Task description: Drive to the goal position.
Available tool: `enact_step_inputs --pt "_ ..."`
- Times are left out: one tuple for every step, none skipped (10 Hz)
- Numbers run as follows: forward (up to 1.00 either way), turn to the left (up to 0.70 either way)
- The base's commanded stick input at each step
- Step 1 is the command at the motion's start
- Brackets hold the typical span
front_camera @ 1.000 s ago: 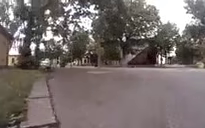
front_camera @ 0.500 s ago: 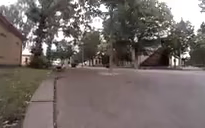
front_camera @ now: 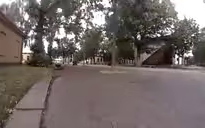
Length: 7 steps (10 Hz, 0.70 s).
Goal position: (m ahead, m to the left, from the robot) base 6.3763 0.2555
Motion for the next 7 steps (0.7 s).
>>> enact_step_inputs --pt "0.70 0.35" --pt "0.70 0.35" --pt "0.70 0.35" --pt "0.70 0.35" --pt "0.70 0.35" --pt "0.70 0.35" --pt "0.70 0.35"
